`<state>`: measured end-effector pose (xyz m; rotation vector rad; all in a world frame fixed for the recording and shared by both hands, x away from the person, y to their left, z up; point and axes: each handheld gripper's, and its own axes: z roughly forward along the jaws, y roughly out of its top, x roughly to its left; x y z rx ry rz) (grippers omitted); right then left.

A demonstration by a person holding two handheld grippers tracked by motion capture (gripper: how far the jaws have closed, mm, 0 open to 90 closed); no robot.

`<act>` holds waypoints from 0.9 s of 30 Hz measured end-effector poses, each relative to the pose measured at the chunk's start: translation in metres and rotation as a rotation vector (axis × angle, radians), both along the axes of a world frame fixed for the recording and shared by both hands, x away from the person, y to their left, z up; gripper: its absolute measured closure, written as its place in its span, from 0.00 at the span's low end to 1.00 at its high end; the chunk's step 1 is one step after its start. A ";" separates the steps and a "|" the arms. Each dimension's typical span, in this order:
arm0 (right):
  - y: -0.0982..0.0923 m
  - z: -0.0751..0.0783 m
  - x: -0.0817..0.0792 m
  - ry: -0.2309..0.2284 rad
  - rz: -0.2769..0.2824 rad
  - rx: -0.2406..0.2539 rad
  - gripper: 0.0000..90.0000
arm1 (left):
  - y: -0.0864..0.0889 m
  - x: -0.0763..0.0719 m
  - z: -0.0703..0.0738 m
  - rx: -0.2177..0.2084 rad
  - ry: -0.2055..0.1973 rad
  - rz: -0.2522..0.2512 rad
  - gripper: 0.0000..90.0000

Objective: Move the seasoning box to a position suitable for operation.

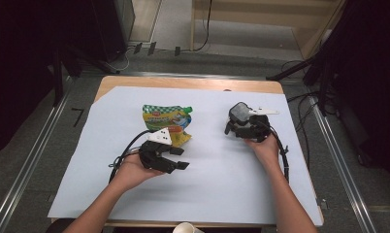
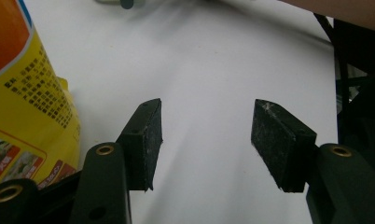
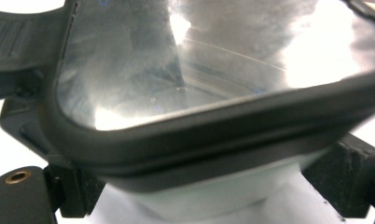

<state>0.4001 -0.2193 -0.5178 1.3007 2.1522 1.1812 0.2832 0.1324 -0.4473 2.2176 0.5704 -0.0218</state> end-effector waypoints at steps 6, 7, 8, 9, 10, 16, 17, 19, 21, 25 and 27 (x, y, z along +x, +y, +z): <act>0.004 -0.002 0.006 -0.022 -0.001 0.016 0.12 | 0.002 -0.002 -0.002 -0.011 0.008 0.005 0.49; 0.005 -0.002 0.006 -0.026 -0.003 0.015 0.12 | 0.002 -0.002 -0.003 -0.012 0.010 0.008 0.49; 0.006 -0.002 0.007 -0.028 -0.005 0.015 0.12 | 0.003 -0.003 -0.003 -0.005 0.010 0.009 0.49; 0.007 -0.003 0.008 -0.032 -0.007 0.016 0.12 | 0.003 -0.003 -0.003 -0.004 0.009 0.009 0.49; 0.007 -0.003 0.008 -0.036 -0.006 0.018 0.12 | 0.003 -0.004 -0.004 -0.004 0.011 0.014 0.49; 0.012 -0.005 0.012 -0.048 -0.034 0.046 0.13 | 0.007 -0.004 -0.003 -0.009 0.010 0.026 0.49; 0.013 -0.005 0.012 -0.050 -0.042 0.040 0.13 | 0.007 -0.004 -0.003 -0.009 0.010 0.026 0.49; 0.014 -0.005 0.011 -0.052 -0.045 0.041 0.14 | 0.007 -0.004 -0.003 -0.014 0.011 0.024 0.49; 0.013 -0.005 0.010 -0.053 -0.045 0.040 0.15 | 0.007 -0.003 -0.003 -0.016 0.013 0.024 0.49; 0.013 -0.003 0.008 -0.060 -0.044 0.018 0.16 | 0.007 -0.003 -0.003 -0.015 0.012 0.021 0.49; 0.013 -0.003 0.008 -0.061 -0.042 0.019 0.16 | 0.007 -0.003 -0.003 -0.017 0.012 0.020 0.49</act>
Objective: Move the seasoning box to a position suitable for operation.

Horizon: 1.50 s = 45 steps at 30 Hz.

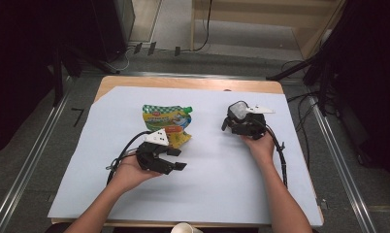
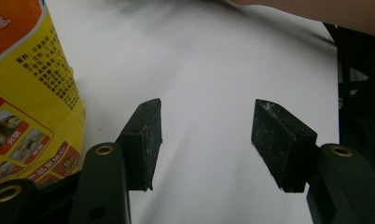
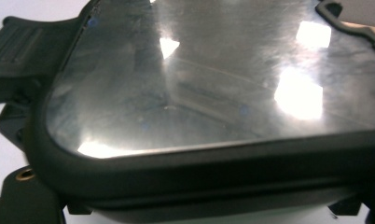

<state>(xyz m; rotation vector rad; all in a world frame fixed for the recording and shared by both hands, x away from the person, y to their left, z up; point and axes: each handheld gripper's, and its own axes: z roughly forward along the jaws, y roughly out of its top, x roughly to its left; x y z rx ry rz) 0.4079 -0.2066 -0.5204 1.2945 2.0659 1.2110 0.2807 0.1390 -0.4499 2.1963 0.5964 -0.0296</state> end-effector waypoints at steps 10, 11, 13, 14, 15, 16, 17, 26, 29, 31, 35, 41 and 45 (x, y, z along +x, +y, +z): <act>0.000 -0.002 -0.002 -0.023 -0.008 0.002 0.16 | -0.003 0.002 -0.001 0.002 0.006 -0.011 0.49; 0.000 -0.002 -0.002 -0.017 -0.008 0.012 0.16 | -0.003 0.002 -0.001 0.005 0.006 -0.013 0.49; 0.001 -0.002 0.000 -0.015 -0.007 0.018 0.15 | -0.004 0.001 -0.001 0.004 0.006 -0.015 0.48; 0.001 -0.002 0.001 -0.017 -0.008 0.017 0.15 | -0.004 0.001 -0.001 0.003 0.007 -0.013 0.48; 0.002 -0.002 0.001 -0.023 -0.010 0.015 0.15 | -0.004 0.001 -0.001 0.003 0.008 -0.015 0.48; 0.003 -0.002 0.002 -0.031 -0.011 0.015 0.15 | -0.004 0.001 -0.001 0.005 0.008 -0.015 0.48; 0.003 -0.002 0.002 -0.034 -0.012 0.018 0.15 | -0.004 0.001 -0.002 0.001 0.011 -0.016 0.48; 0.006 -0.001 0.001 -0.051 -0.027 0.007 0.17 | -0.003 0.002 -0.002 0.000 0.011 -0.014 0.48; 0.005 -0.001 0.001 -0.044 -0.027 0.017 0.17 | -0.002 0.003 -0.002 -0.001 0.012 -0.011 0.48; 0.005 0.001 0.000 -0.041 -0.026 0.023 0.17 | -0.002 0.003 -0.001 0.004 0.014 -0.012 0.48; 0.008 0.010 -0.008 -0.050 -0.002 0.018 0.17 | -0.002 0.005 -0.002 0.001 0.025 -0.013 0.47; 0.013 0.020 -0.025 -0.053 0.030 0.033 0.17 | -0.004 0.007 -0.001 -0.017 0.042 -0.013 0.44; 0.015 0.024 -0.036 -0.052 0.048 0.029 0.17 | -0.006 0.009 0.000 -0.018 0.028 -0.031 0.44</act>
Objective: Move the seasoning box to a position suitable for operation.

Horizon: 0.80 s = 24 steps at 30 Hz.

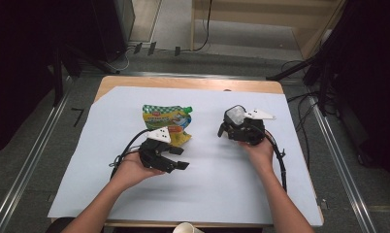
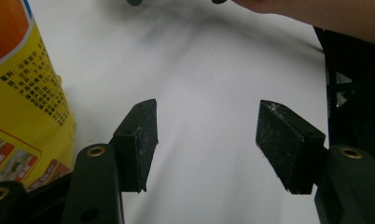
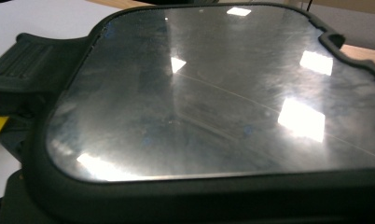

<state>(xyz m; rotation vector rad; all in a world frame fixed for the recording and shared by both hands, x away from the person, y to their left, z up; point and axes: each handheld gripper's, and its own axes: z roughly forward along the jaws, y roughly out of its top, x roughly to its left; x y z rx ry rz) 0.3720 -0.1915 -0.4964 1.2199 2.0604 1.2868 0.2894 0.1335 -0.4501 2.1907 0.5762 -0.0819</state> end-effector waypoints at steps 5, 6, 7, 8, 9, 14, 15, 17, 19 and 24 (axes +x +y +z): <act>0.001 0.005 -0.019 0.005 0.016 -0.015 0.17 | -0.003 0.004 -0.001 -0.008 0.003 -0.015 0.45; 0.001 0.005 -0.019 0.005 0.016 -0.015 0.17 | -0.003 0.004 -0.001 -0.008 0.003 -0.015 0.46; 0.001 0.007 -0.026 0.002 0.024 -0.018 0.17 | -0.004 0.004 -0.001 -0.018 0.002 -0.017 0.47; 0.001 0.007 -0.028 0.001 0.024 -0.017 0.17 | -0.005 0.006 -0.002 -0.019 0.014 -0.023 0.47; 0.001 0.007 -0.031 0.001 0.026 -0.014 0.17 | -0.006 0.007 -0.002 -0.020 0.021 -0.028 0.47; 0.001 0.008 -0.045 0.007 0.039 -0.020 0.17 | -0.010 0.011 -0.003 -0.026 0.061 -0.024 0.47; 0.001 0.008 -0.045 0.007 0.039 -0.020 0.17 | -0.012 0.012 -0.003 -0.029 0.060 -0.025 0.47; 0.001 0.008 -0.054 0.011 0.046 -0.022 0.17 | -0.014 0.014 -0.003 -0.026 0.054 -0.029 0.47; 0.002 0.007 -0.060 0.013 0.049 -0.022 0.17 | -0.015 0.015 -0.003 -0.017 0.045 -0.032 0.47; 0.007 0.003 -0.067 0.030 0.080 -0.010 0.17 | -0.017 0.017 -0.003 0.006 0.055 -0.012 0.48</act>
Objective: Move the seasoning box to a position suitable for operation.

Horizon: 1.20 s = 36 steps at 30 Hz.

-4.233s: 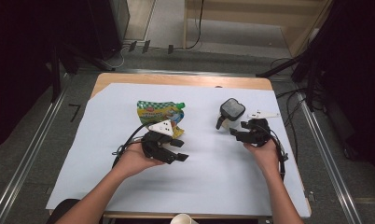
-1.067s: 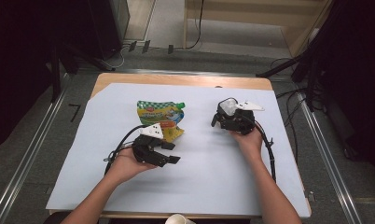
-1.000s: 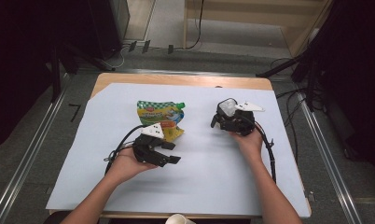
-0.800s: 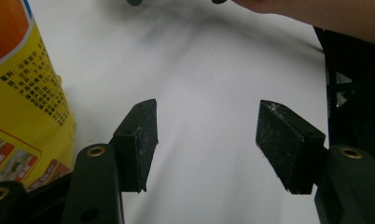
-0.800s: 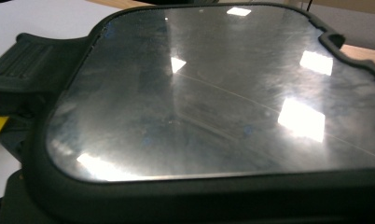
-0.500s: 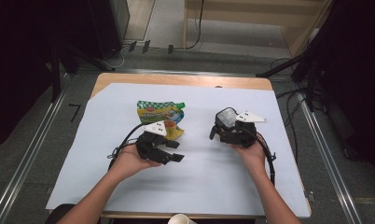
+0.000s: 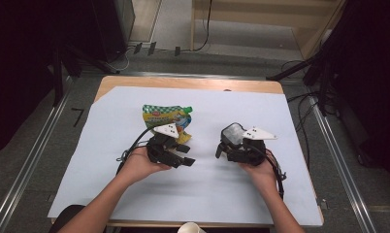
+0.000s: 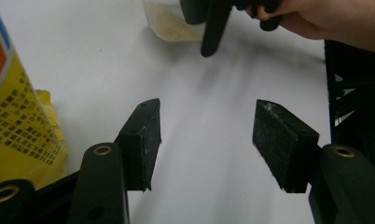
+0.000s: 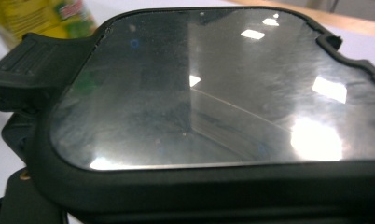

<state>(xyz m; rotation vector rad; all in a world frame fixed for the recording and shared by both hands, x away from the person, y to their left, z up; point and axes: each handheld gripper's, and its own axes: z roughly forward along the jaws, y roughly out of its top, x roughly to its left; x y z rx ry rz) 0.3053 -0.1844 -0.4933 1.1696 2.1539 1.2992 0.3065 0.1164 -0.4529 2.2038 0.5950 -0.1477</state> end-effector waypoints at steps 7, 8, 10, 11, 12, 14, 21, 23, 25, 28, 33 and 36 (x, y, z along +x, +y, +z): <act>0.024 -0.009 -0.008 0.011 0.080 -0.019 0.17 | -0.001 0.000 0.001 -0.011 -0.021 -0.010 0.49; 0.024 -0.009 -0.008 0.011 0.080 -0.019 0.17 | -0.001 0.000 0.001 -0.011 -0.021 -0.010 0.49; 0.029 -0.010 -0.009 0.013 0.095 -0.019 0.17 | -0.001 0.000 0.001 -0.010 -0.021 -0.014 0.49; 0.032 -0.010 -0.010 0.013 0.102 -0.020 0.17 | -0.001 -0.001 0.001 -0.009 -0.023 -0.015 0.48; 0.038 -0.011 -0.011 0.012 0.120 -0.019 0.17 | -0.001 -0.001 0.002 -0.010 -0.025 -0.014 0.48; 0.042 -0.012 -0.012 0.016 0.128 -0.017 0.17 | -0.001 -0.001 0.002 -0.015 -0.028 -0.016 0.48; 0.061 -0.017 -0.021 0.000 0.166 -0.030 0.17 | 0.000 -0.002 0.003 -0.022 -0.030 -0.015 0.48; 0.061 -0.017 -0.022 -0.001 0.166 -0.028 0.17 | 0.001 -0.002 0.003 -0.022 -0.030 -0.015 0.48; 0.061 -0.019 -0.024 -0.002 0.168 -0.036 0.17 | 0.000 -0.002 0.003 -0.020 -0.030 -0.018 0.48; 0.061 -0.020 -0.027 -0.020 0.163 -0.045 0.17 | -0.001 -0.002 0.003 -0.022 -0.031 -0.019 0.49; 0.058 -0.018 -0.027 0.013 0.171 -0.050 0.16 | 0.000 -0.002 0.003 -0.019 -0.036 -0.020 0.48; 0.057 -0.016 -0.029 0.029 0.170 -0.052 0.16 | 0.000 -0.002 0.003 -0.019 -0.039 -0.018 0.48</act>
